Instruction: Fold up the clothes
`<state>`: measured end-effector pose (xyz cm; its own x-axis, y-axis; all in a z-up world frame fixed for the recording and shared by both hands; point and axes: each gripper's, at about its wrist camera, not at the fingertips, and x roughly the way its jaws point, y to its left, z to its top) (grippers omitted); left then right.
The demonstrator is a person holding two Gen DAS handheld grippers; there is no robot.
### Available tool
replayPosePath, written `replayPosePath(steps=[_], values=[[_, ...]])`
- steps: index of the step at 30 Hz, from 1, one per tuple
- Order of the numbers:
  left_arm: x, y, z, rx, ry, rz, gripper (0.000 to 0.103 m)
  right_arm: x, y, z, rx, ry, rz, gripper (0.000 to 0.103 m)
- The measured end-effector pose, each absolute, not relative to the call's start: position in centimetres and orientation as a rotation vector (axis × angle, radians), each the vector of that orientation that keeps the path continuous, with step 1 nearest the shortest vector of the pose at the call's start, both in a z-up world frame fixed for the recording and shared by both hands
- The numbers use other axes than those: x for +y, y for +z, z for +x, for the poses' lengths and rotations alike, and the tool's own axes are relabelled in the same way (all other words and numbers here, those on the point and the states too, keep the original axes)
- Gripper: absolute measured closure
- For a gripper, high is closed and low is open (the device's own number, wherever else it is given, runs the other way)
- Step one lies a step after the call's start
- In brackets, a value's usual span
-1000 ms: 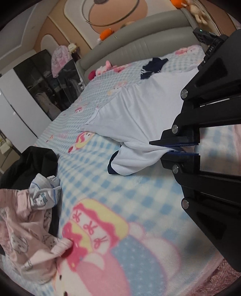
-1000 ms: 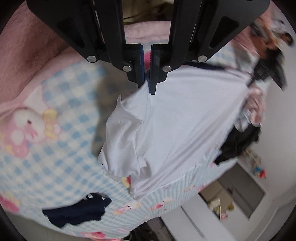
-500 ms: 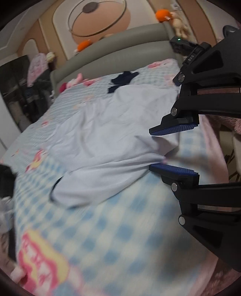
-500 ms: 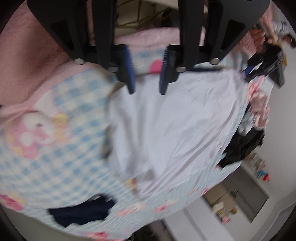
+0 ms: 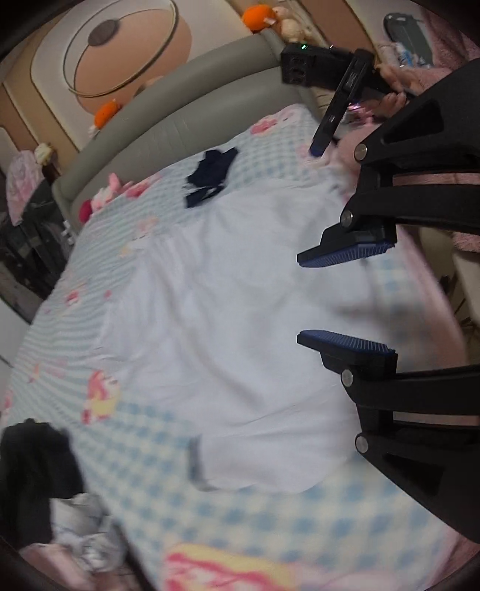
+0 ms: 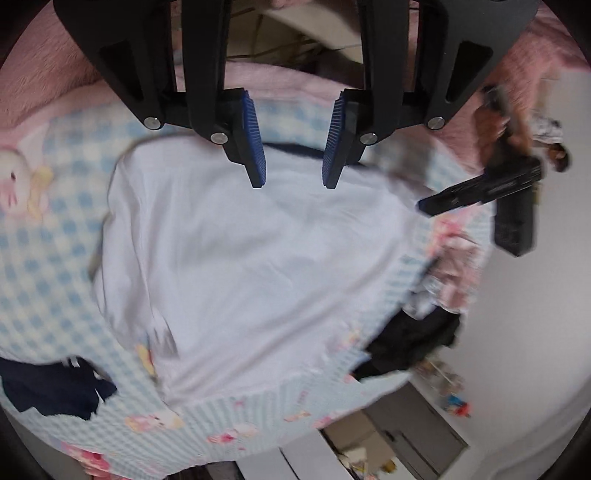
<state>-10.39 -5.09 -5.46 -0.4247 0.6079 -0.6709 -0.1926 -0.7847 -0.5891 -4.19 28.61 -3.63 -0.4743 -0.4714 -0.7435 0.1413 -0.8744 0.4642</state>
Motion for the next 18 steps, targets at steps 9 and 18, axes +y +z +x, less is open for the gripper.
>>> replayPosePath(steps=[9, 18], values=[[-5.0, -7.2, -27.4, -0.410, 2.441, -1.403, 0.064, 32.8, -2.4, -18.2, -0.416, -2.573, 1.417, 0.058], [-3.0, -10.7, -42.0, -0.323, 2.516, -1.477, 0.075, 38.7, -5.5, -35.9, -0.366, -2.814, 1.565, 0.058]])
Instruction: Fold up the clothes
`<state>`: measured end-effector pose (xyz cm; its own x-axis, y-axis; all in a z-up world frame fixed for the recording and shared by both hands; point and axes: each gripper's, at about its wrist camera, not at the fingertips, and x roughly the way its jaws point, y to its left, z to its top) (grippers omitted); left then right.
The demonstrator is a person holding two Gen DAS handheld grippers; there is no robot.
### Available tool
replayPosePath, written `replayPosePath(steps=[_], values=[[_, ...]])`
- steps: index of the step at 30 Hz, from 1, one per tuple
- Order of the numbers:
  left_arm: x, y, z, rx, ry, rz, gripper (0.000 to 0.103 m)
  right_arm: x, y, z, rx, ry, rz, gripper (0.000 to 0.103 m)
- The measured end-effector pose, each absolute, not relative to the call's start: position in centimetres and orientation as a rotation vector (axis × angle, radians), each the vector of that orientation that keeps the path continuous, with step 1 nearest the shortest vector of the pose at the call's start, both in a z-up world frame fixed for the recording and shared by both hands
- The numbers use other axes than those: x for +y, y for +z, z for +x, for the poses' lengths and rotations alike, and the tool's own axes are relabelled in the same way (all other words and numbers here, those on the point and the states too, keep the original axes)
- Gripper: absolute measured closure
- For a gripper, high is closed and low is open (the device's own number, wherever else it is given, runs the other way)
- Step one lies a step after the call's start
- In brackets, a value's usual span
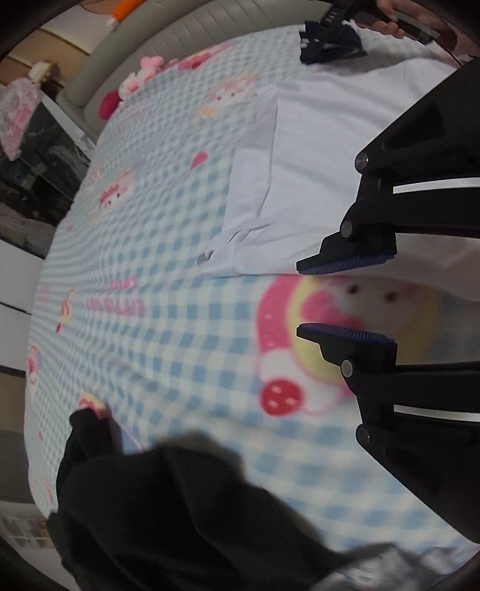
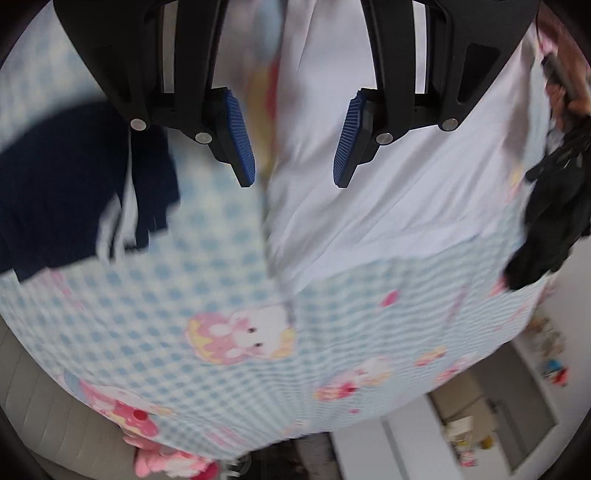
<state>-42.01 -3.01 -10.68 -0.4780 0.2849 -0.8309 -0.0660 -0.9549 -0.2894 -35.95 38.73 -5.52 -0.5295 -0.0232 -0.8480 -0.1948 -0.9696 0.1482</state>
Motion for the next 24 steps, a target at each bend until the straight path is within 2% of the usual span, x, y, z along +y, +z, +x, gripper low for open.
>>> replayPosePath(steps=[3, 6, 7, 10, 14, 19, 21, 23, 24], values=[[-1.9, -12.2, -44.2, -0.256, 2.515, -1.500, 0.075, 39.4, -7.9, -40.1, 0.342, 2.607, -1.507, 0.058], [-1.6, -12.9, -45.2, -0.274, 2.505, -1.496, 0.075, 38.9, -11.3, -43.1, 0.305, 2.575, -1.671, 0.060], [-1.6, -12.8, -45.2, -0.294, 2.491, -1.489, 0.076, 38.6, -12.4, -43.5, 0.270, 2.553, -1.732, 0.081], [-1.5, -12.0, -44.8, -0.332, 2.414, -1.415, 0.076, 38.6, -13.0, -43.0, 0.090, 2.581, -1.714, 0.095], [-2.4, -11.7, -45.2, -0.502, 2.273, -1.336, 0.073, 39.7, -11.0, -40.7, -0.025, 2.621, -1.573, 0.097], [0.7, -13.0, -46.3, -0.439, 2.118, -1.379, 0.072, 40.2, -11.1, -39.3, -0.195, 2.561, -1.530, 0.097], [2.6, -13.7, -46.6, -0.361, 2.114, -1.423, 0.066, 40.6, -10.9, -39.1, -0.110, 2.601, -1.508, 0.097], [4.6, -14.3, -46.8, -0.250, 2.137, -1.461, 0.067, 41.0, -10.7, -38.9, 0.008, 2.658, -1.499, 0.094], [5.5, -14.1, -46.7, -0.186, 2.171, -1.462, 0.081, 41.1, -11.1, -39.1, 0.040, 2.664, -1.525, 0.091]])
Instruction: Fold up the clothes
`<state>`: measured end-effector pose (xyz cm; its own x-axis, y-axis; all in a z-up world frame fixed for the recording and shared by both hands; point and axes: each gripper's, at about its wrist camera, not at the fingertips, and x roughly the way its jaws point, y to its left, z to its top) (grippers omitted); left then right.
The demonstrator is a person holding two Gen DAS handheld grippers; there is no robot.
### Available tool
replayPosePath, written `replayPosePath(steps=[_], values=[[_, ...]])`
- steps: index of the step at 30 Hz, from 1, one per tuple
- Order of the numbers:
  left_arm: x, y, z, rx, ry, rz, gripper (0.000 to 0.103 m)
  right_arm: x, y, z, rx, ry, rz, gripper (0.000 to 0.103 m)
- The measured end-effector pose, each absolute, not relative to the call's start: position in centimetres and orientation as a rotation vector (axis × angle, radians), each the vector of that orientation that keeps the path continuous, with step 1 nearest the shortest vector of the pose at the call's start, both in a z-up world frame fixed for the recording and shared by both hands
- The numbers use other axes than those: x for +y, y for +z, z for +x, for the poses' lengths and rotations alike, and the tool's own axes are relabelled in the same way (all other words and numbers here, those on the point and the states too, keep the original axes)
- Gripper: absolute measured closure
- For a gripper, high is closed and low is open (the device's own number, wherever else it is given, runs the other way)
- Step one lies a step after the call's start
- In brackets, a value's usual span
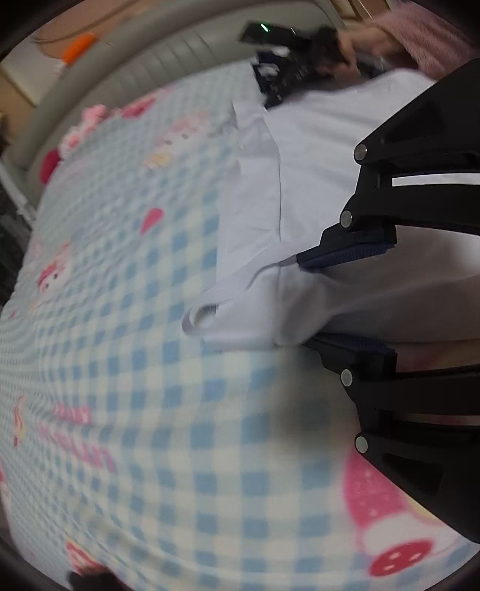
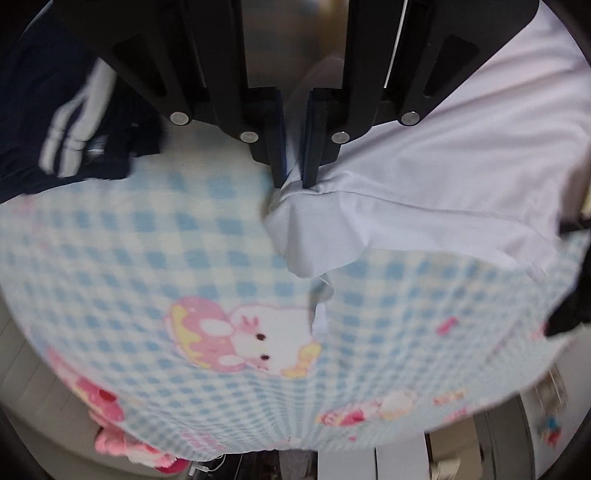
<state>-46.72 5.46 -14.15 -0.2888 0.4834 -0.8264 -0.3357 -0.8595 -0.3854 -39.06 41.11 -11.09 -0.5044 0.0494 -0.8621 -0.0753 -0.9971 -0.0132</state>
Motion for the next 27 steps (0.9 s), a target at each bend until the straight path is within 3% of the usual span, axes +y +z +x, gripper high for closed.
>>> replayPosePath(steps=[1, 2, 4, 10, 16, 19, 23, 27], values=[[6.0, -13.6, -46.4, -0.132, 2.213, -1.442, 0.093, 41.1, -11.4, -39.2, 0.070, 2.668, -1.551, 0.091], [6.3, -12.6, -45.8, -0.103, 2.262, -1.403, 0.098, 40.9, -11.8, -39.5, 0.080, 2.668, -1.572, 0.091], [5.4, -10.2, -44.0, -0.085, 2.349, -1.319, 0.098, 40.3, -11.0, -39.1, 0.035, 2.703, -1.557, 0.097], [-0.4, -2.4, -40.0, 0.010, 2.566, -1.176, 0.099, 36.6, -3.9, -37.9, -0.063, 2.931, -1.382, 0.098], [-5.1, 3.4, -42.2, 0.019, 2.692, -1.078, 0.099, 30.3, 2.1, -40.8, -0.119, 3.117, -1.205, 0.099], [-5.6, 1.2, -45.5, -0.016, 2.690, -1.169, 0.095, 29.8, 1.1, -43.4, -0.114, 3.085, -1.177, 0.098], [-5.0, -7.8, -50.0, -0.084, 2.594, -1.477, 0.080, 31.3, -7.7, -48.2, -0.023, 2.878, -1.461, 0.096], [-6.0, -13.6, -51.6, -0.231, 2.568, -1.617, 0.075, 32.4, -13.3, -50.2, 0.095, 2.750, -1.607, 0.095]])
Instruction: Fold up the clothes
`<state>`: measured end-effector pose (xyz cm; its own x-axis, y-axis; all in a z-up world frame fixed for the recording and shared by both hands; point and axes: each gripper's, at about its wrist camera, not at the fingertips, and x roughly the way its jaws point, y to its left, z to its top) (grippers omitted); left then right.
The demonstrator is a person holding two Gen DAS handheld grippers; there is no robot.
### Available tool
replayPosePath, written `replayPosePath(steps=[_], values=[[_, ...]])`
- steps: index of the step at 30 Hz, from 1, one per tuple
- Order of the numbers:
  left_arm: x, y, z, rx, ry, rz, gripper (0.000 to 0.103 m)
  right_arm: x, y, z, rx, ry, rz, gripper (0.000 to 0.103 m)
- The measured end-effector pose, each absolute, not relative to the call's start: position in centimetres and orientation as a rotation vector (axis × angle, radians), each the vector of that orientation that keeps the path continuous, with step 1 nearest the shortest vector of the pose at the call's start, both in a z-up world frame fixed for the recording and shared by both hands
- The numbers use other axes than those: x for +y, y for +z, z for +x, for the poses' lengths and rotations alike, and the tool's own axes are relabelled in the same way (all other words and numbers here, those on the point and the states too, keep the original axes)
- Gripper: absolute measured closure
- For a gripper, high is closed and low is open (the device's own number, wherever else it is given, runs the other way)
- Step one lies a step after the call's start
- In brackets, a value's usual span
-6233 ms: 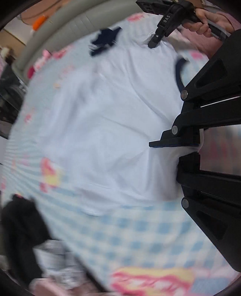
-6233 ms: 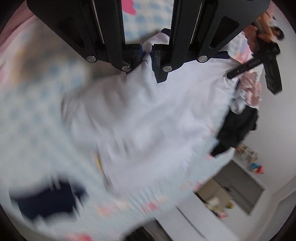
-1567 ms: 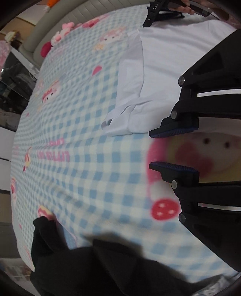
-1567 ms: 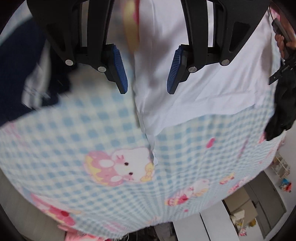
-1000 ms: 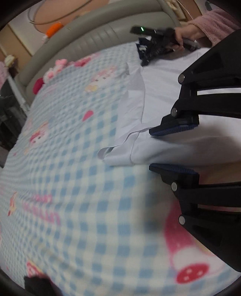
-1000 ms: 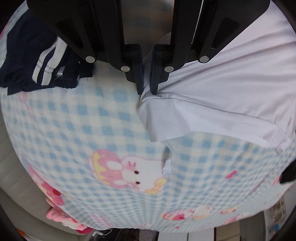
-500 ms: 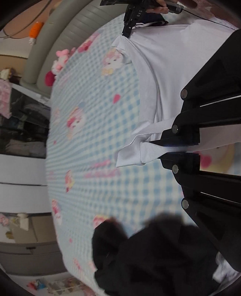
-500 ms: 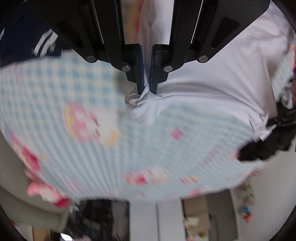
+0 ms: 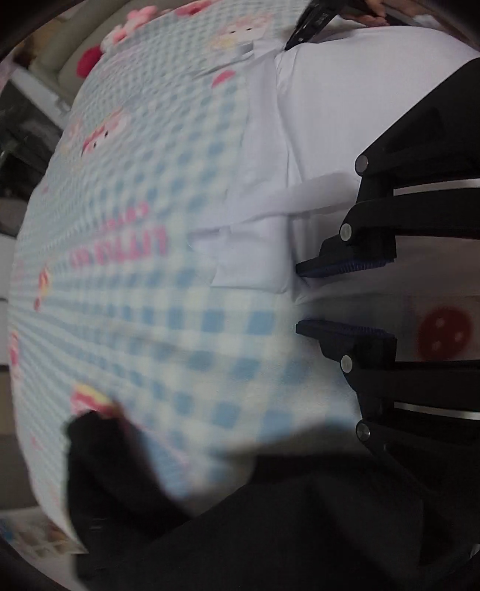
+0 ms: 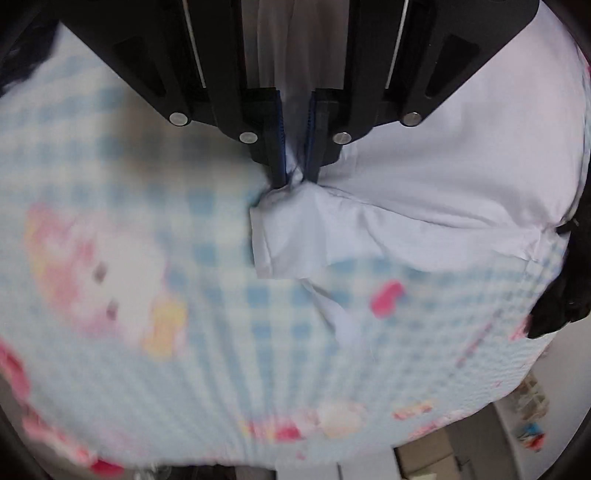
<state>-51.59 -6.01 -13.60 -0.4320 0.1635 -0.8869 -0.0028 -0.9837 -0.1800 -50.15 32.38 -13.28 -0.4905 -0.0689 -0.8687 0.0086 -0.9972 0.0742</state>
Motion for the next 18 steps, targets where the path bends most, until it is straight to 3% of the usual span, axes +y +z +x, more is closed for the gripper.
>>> replayPosePath(steps=[4, 8, 9, 10, 11, 13, 16, 18], values=[[-7.9, -12.1, -52.2, -0.418, 2.581, -1.459, 0.063, 33.1, -12.2, -50.2, -0.202, -2.692, 1.499, 0.086], [-8.3, -12.6, -54.5, -0.501, 2.449, -1.521, 0.060, 34.1, -9.9, -51.3, -0.335, -2.727, 1.391, 0.059], [-7.9, -13.2, -55.1, -0.484, 2.401, -1.564, 0.061, 34.3, -9.9, -52.1, -0.387, -2.703, 1.400, 0.049], [-6.9, -13.5, -55.3, -0.381, 2.397, -1.598, 0.065, 34.4, -10.0, -52.8, -0.427, -2.675, 1.416, 0.048], [-5.6, -13.2, -55.1, -0.227, 2.429, -1.588, 0.084, 33.8, -10.9, -53.6, -0.387, -2.629, 1.493, 0.051], [-4.0, -11.9, -54.4, -0.050, 2.499, -1.495, 0.094, 32.5, -12.5, -55.1, -0.300, -2.534, 1.630, 0.092], [-5.1, -9.1, -53.6, -0.122, 2.614, -1.285, 0.095, 31.0, -10.7, -54.7, -0.198, -2.596, 1.460, 0.093], [-6.8, -9.5, -54.3, -0.202, 2.669, -1.312, 0.095, 31.4, -8.7, -53.7, -0.263, -2.669, 1.249, 0.093]])
